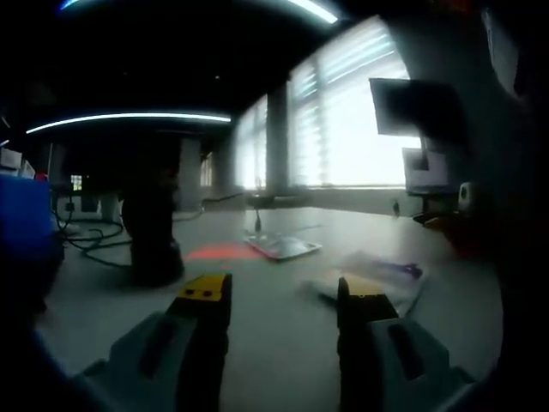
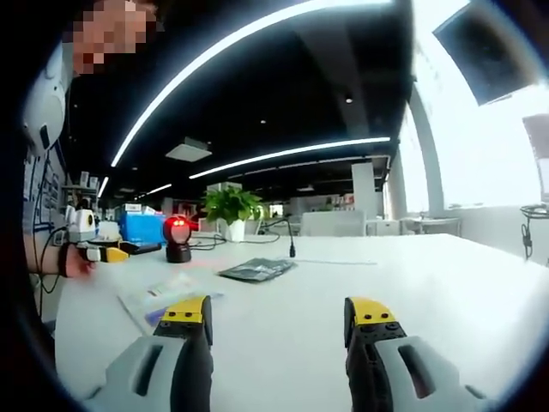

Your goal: Clip sheet goods on table flip sheet goods clip sheet goods scan sheet goods put sheet goods back to table

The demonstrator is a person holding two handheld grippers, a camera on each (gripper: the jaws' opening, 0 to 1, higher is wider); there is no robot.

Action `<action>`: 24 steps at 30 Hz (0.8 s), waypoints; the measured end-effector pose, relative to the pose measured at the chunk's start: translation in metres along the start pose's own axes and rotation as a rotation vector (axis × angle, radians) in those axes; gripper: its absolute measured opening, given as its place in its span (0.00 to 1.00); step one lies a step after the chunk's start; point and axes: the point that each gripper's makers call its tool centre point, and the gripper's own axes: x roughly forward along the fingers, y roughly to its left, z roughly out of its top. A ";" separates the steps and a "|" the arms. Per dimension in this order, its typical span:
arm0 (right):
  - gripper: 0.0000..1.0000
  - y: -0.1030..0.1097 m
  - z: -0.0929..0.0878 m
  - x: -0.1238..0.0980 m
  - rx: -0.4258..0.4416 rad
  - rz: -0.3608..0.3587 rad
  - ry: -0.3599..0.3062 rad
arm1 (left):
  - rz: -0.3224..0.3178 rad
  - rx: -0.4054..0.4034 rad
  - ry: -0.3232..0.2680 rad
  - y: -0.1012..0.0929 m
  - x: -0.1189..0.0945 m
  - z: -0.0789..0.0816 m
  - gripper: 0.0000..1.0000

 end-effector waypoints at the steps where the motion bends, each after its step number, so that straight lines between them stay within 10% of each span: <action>1: 0.56 0.000 0.000 0.000 -0.001 0.002 0.001 | 0.002 0.000 0.001 0.000 0.000 0.000 0.42; 24: 0.54 -0.001 -0.001 0.001 0.001 -0.010 0.009 | 0.001 -0.013 0.003 0.000 0.000 0.000 0.42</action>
